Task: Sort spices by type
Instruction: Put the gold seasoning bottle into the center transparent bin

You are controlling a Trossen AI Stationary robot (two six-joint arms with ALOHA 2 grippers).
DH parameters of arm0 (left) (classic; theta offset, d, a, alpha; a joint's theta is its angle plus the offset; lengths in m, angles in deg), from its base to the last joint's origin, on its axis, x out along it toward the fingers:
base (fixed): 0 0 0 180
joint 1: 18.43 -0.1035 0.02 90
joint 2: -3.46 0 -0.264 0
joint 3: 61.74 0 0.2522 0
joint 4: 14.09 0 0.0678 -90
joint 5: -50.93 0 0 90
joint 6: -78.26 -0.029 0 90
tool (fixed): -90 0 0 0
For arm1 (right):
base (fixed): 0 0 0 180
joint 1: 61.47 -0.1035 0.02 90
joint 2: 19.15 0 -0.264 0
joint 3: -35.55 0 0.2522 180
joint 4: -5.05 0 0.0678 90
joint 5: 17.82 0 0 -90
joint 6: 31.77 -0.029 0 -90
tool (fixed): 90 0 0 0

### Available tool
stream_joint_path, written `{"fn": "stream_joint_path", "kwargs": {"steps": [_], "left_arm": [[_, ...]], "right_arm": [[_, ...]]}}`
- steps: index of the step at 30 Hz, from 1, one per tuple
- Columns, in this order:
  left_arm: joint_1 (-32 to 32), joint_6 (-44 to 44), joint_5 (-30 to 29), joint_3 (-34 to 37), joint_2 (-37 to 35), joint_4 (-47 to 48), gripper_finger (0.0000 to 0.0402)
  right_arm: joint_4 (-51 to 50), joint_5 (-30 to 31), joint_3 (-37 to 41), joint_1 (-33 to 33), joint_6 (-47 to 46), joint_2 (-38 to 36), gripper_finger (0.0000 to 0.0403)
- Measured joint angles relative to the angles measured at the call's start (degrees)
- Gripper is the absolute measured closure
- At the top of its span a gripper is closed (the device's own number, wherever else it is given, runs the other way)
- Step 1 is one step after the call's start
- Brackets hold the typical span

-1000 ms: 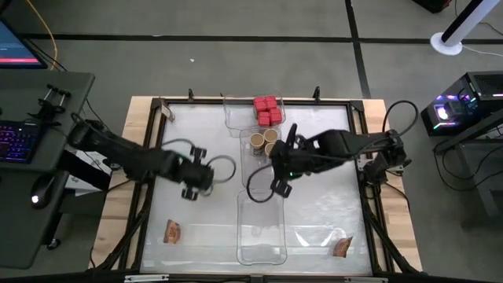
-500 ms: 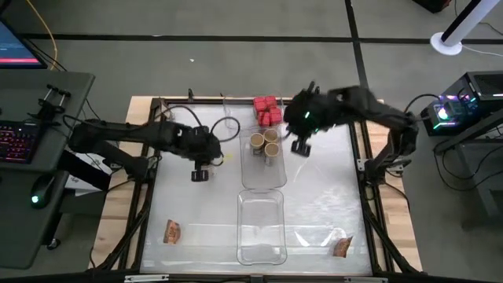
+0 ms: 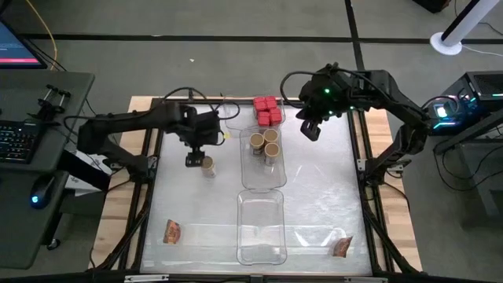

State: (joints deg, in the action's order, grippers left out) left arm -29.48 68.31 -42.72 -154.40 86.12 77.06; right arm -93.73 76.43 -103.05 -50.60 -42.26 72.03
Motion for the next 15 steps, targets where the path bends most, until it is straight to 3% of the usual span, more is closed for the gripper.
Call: {"fn": "stream_joint_path", "kwargs": {"steps": [4,8,15], "left_arm": [[-2.1,-4.1,2.7,0.4,2.8,1.2,0.0071],[-1.7,-4.5,9.2,0.4,3.3,-0.5,0.0061],[0.2,-3.1,8.7,5.1,0.5,-6.7,0.0060]], "right_arm": [[0.0,0.8,0.0,0.0,-4.3,0.2,0.0403],[0.0,1.7,0.0,0.0,-6.8,0.2,0.0403],[0.0,2.2,0.0,0.0,-7.1,0.2,0.0403]]}}
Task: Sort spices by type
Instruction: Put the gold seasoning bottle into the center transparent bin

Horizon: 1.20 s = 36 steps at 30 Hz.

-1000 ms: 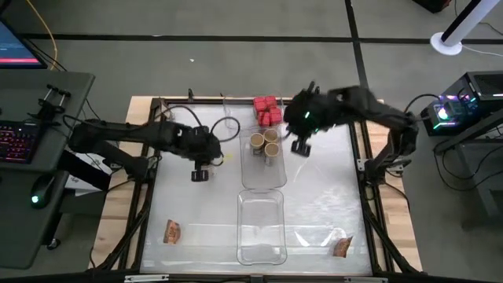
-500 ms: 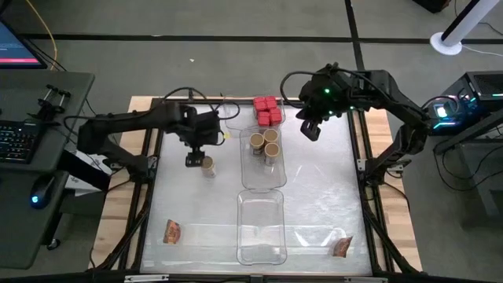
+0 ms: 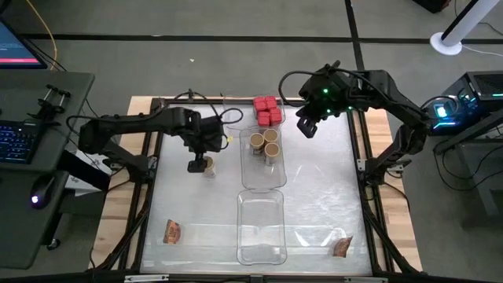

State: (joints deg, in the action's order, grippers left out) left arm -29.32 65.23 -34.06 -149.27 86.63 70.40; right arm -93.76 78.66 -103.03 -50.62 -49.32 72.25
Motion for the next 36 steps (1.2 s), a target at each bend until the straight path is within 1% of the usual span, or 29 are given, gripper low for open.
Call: {"fn": "stream_joint_path", "kwargs": {"steps": [2,4,5,7,13,19,22,31,36], "left_arm": [[0.8,0.5,-0.6,3.3,-1.1,-2.0,0.0060],[1.3,0.5,-2.7,6.1,-1.9,-4.0,0.0060],[1.6,0.7,-3.8,7.1,-2.2,-5.2,0.0060],[1.7,2.0,-4.0,8.5,-2.3,-7.0,0.0060],[3.2,2.4,-2.7,9.0,-2.4,-8.0,0.0060],[4.7,-0.3,-4.8,10.7,-2.4,-8.1,0.0060],[5.1,-0.5,-8.6,12.7,-2.3,-9.1,0.0060],[5.0,0.8,-9.0,14.0,-2.3,-14.7,0.0060],[4.9,-1.0,-9.0,14.0,-2.3,-14.7,0.0061]], "right_arm": [[-0.1,0.0,0.0,0.0,0.1,0.0,0.0403],[-0.8,0.0,0.0,0.0,1.0,0.0,0.0403],[-1.1,0.0,0.0,0.0,1.5,0.0,0.0403],[-1.3,0.0,0.0,0.0,2.5,0.0,0.0403],[-1.5,0.0,0.0,0.0,4.0,0.0,0.0403],[-1.8,0.0,0.0,0.0,4.1,0.0,0.0403],[-2.4,0.0,0.0,0.0,4.1,0.0,0.0403],[-2.2,0.0,0.0,0.0,4.0,0.0,0.0403],[-2.2,-0.2,0.0,0.0,3.0,0.0,0.0403]]}}
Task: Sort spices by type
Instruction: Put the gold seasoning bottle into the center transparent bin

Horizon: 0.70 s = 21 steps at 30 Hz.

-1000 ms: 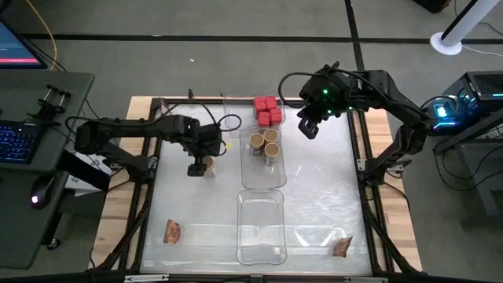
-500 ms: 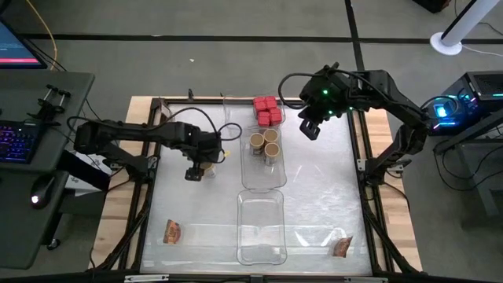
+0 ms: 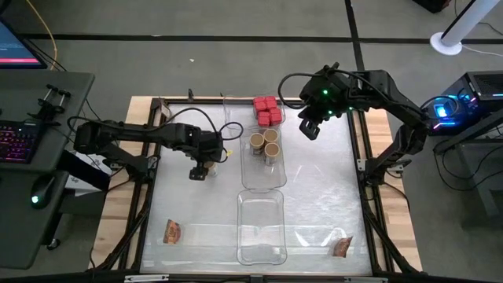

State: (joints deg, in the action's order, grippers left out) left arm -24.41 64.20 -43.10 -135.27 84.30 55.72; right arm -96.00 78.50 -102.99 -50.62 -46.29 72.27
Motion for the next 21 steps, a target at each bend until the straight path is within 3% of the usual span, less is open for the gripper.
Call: {"fn": "stream_joint_path", "kwargs": {"steps": [21], "left_arm": [[0.0,0.9,1.4,3.2,0.3,-3.4,0.0064]], "right_arm": [[0.0,-0.5,0.0,0.0,-0.8,0.0,0.0403]]}}
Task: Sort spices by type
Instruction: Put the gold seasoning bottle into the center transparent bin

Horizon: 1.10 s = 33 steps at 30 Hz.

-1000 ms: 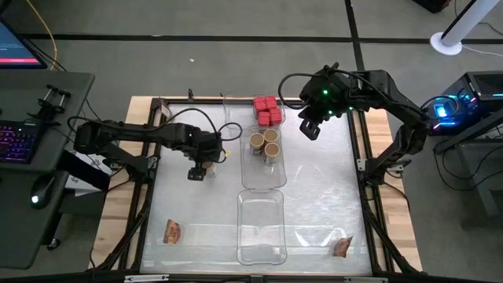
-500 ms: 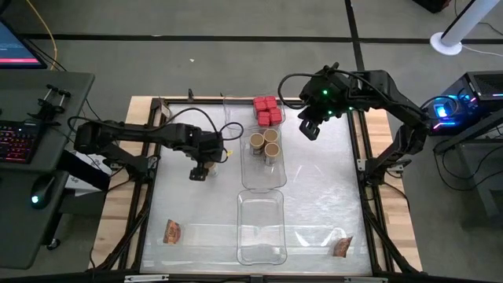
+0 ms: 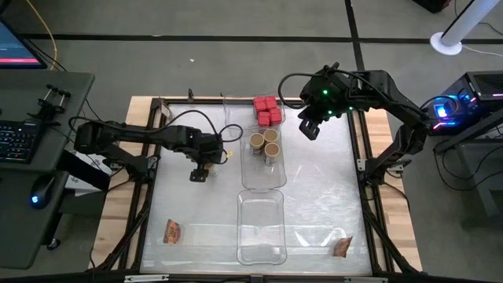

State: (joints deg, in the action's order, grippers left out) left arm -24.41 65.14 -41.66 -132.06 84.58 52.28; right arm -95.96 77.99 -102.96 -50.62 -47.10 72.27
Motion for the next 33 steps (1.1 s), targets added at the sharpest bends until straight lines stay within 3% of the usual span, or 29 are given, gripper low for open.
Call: {"fn": "stream_joint_path", "kwargs": {"steps": [4,10,17,22,26,33], "left_arm": [[0.0,0.0,0.0,0.0,0.0,0.2,0.0089],[0.1,0.6,-1.7,-0.1,-0.2,0.2,0.0165],[-1.8,0.0,-6.2,-8.8,-1.7,9.2,0.0165],[-3.4,-0.9,-7.3,-19.6,-2.7,4.2,0.0165],[-2.7,-2.0,-2.0,-26.2,1.8,-2.3,0.0165],[0.4,-3.5,-1.7,-31.8,14.6,-2.9,0.0165]], "right_arm": [[0.0,0.0,0.0,0.0,-0.7,0.0,0.0403],[0.0,0.0,0.0,0.0,-0.7,0.0,0.0403],[-0.2,-0.3,0.0,0.0,-0.7,0.0,0.0403],[-0.3,-0.3,0.0,0.0,-0.7,0.0,0.0403],[-0.4,-0.3,0.0,0.0,-0.7,0.0,0.0403],[-0.7,-0.3,0.0,0.0,-1.2,0.0,0.0403]]}}
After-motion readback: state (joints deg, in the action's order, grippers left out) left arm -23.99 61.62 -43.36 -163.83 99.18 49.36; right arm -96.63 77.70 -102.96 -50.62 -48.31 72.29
